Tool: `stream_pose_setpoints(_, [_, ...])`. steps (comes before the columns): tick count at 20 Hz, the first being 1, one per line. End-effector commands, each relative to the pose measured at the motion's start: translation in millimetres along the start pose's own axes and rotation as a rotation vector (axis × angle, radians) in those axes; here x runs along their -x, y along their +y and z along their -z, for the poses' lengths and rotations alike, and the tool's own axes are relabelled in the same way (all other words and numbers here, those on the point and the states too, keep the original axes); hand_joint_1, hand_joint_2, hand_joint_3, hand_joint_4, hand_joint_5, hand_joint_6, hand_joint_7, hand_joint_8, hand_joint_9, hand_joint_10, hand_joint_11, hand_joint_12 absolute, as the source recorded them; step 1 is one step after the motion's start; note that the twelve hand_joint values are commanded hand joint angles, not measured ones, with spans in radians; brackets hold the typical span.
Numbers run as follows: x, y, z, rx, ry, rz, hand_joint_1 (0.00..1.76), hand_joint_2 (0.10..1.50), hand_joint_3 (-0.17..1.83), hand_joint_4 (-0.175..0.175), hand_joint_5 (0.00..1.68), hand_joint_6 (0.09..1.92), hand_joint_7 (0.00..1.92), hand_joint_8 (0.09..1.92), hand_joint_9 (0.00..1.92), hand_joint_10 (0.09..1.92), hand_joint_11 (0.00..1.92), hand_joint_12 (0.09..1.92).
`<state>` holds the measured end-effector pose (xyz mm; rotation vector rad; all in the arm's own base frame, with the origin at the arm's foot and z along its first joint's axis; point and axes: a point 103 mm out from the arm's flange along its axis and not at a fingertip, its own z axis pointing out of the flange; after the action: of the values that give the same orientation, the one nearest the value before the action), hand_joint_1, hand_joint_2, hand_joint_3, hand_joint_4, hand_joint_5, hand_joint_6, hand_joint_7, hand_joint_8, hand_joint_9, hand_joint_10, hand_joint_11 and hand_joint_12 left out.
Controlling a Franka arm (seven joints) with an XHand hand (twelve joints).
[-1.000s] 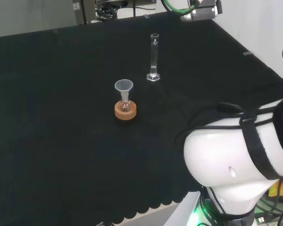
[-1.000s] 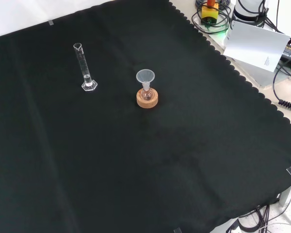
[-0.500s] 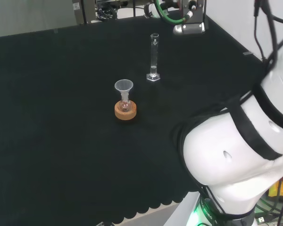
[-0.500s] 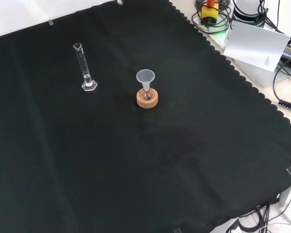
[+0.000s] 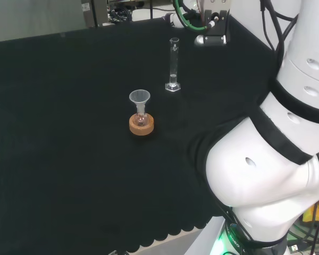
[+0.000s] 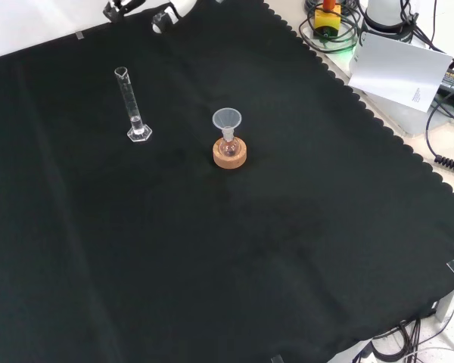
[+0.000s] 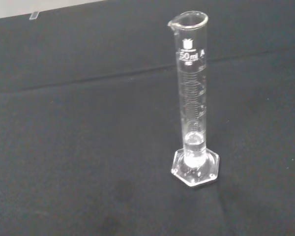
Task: Pick up the graduated cylinder.
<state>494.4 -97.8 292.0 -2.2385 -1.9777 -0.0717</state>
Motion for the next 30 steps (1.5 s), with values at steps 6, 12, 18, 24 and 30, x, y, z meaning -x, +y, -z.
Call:
stream_pose_setpoints(6, [33.1,31.3,-25.2,0.062,0.160,0.045,0.37,1.25,-0.05,-0.057,0.29,0.09,0.12,0.66,0.32,0.72,0.14,1.39])
stream_pose_setpoints(12, [45.0,39.9,-47.1,0.044,0.238,0.074,0.44,1.21,-0.07,-0.055,0.32,0.09,0.17,0.70,0.35,0.72,0.16,1.38])
stream_pose_setpoints(18, [51.7,44.7,-60.0,0.030,0.253,0.075,0.46,1.21,-0.08,-0.056,0.34,0.09,0.18,0.70,0.36,0.71,0.17,1.38])
stream_pose_setpoints(24, [57.8,46.9,-72.0,0.054,0.342,0.099,0.51,1.19,-0.10,-0.057,0.36,0.09,0.21,0.71,0.41,0.70,0.18,1.37])
stream_pose_setpoints(30, [65.9,48.6,-83.2,0.087,0.455,0.158,0.55,1.18,-0.12,-0.051,0.36,0.09,0.23,0.70,0.43,0.67,0.20,1.36])
